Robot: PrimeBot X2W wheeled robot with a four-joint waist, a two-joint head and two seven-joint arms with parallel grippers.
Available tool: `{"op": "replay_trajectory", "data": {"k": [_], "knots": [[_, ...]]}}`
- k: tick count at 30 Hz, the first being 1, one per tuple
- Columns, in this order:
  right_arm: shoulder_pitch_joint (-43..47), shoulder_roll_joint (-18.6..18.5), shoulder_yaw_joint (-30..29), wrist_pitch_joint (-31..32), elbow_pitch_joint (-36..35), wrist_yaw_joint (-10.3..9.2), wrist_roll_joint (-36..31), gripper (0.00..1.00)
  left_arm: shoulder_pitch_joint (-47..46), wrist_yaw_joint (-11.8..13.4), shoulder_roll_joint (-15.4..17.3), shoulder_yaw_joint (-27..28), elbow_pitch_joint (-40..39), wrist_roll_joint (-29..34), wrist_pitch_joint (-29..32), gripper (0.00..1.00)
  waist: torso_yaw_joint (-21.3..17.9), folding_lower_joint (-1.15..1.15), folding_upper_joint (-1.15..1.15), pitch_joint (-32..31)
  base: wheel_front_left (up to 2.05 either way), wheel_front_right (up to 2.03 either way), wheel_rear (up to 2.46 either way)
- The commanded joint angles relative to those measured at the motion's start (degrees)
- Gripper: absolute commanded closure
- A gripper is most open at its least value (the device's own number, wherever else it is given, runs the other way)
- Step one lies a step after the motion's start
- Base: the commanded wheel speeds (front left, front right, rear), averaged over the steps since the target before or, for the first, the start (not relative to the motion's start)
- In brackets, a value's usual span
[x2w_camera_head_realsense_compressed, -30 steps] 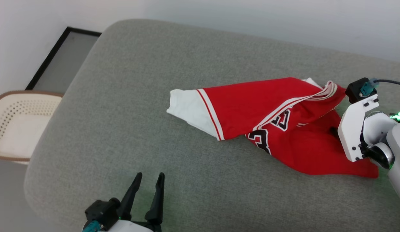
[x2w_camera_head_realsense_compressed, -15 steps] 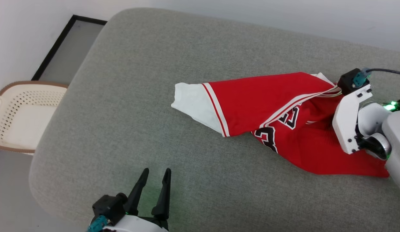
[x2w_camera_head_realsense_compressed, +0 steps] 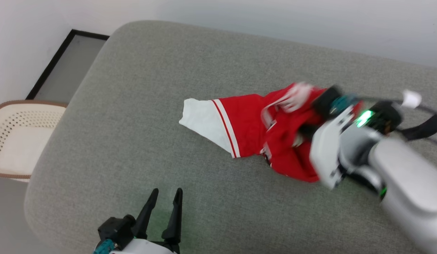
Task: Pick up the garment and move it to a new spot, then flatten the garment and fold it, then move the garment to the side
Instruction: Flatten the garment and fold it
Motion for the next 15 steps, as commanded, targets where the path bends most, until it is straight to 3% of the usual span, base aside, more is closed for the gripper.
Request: {"op": "replay_trajectory", "data": {"k": [1,9,15], "knots": [[2.15,0.02,1.33,0.82,-2.75,-0.06,0.23,1.0,0.11,-0.11,0.24,-0.01,-0.03,0.11,0.01,0.0,-0.28,0.0,0.0,-0.32,0.0,0.0,0.0],[12.86,-1.78,2.98,7.27,-17.84,-0.06,1.21,1.0,0.81,-0.13,0.61,0.79,-0.37,-0.7,0.01,0.0,-1.14,0.0,0.0,-0.44,0.0,0.0,0.0],[18.77,-2.74,-5.53,7.87,-21.2,-0.06,-2.53,1.0,0.69,-0.13,0.48,1.23,-0.23,-0.78,0.01,0.0,-2.24,0.0,0.0,-0.17,0.0,0.0,0.0]]}}
